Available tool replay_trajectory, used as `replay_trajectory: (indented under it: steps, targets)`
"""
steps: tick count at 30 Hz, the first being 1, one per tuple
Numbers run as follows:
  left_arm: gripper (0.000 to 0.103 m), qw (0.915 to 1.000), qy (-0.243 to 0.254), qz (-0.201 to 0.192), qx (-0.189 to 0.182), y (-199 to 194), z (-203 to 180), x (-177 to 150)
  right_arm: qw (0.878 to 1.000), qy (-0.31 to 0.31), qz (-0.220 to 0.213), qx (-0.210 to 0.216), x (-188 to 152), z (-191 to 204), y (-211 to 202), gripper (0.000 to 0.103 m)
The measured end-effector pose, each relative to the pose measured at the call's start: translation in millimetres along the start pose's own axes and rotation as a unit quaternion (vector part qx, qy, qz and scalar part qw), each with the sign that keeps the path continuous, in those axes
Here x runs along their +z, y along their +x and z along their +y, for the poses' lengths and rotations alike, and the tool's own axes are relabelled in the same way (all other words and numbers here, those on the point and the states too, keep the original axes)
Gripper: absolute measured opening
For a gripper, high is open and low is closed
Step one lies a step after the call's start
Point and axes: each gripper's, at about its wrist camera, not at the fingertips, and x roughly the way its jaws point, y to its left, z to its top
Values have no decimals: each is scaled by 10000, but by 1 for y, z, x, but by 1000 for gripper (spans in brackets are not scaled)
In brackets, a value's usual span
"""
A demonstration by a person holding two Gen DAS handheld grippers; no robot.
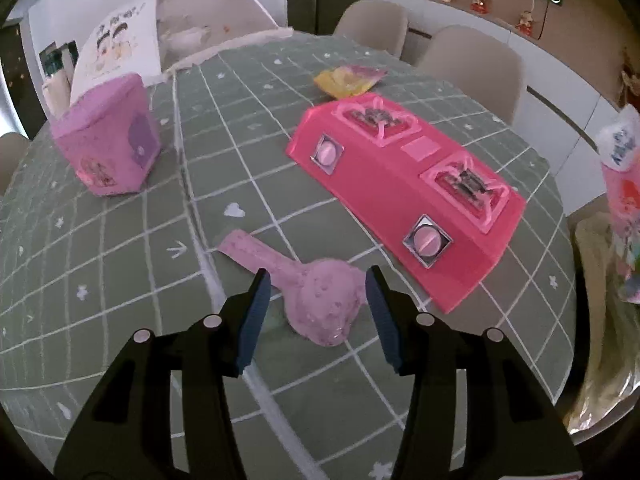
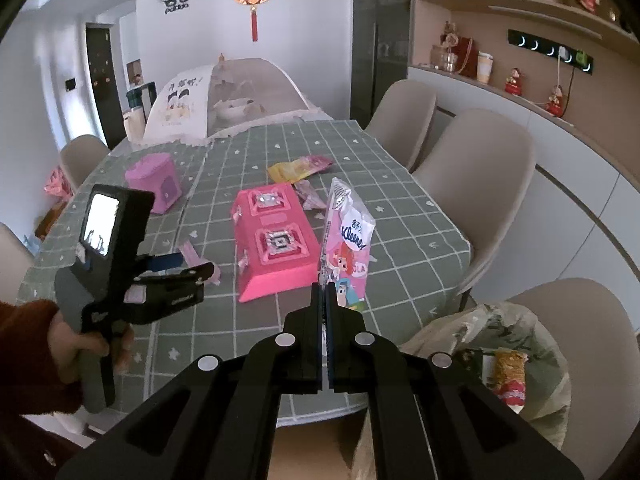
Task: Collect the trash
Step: 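Grasp the pink toy with the left tool while the right tool holds the tissue pack, then carry the pink toy and tissue pack to the bin and release both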
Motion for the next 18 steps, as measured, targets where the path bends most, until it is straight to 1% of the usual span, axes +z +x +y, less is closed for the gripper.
replay_trajectory:
  steps: [2,3,4,5,6,8,10,13,18]
  targets:
    - [46,9999,101,92,41,8,-3,-1,10000,7,33,-5,-2,-4,1,4]
    - [46,9997,223,34,69,9,-5,-2,10000,13,40,-3,-2,-5,1,4]
    - [43,9995,312,6,41,10,-6,-3,10000,16,43,-3,-2,-6,0,4]
    - [43,9993,371,-30,11,9,-4,-5,10000,12,42,1,-2,-6,0,4]
    - [42,9994,323,-32,-132,7,0,-6,10000,-3,30,15,-2,-5,-1,4]
    - [42,9989,65,-35,-472,-3,13,-5,10000,-21,-1,34,-1,-4,-2,4]
    - [42,9977,36,-177,-658,-18,20,0,9999,-46,-72,71,4,-1,-6,4]
    - [42,9940,67,-468,-987,-54,26,12,9997,-63,-224,113,12,5,-14,4]
    - [42,9859,253,-866,-1412,-107,16,39,9984,-61,-559,24,29,9,-36,4]
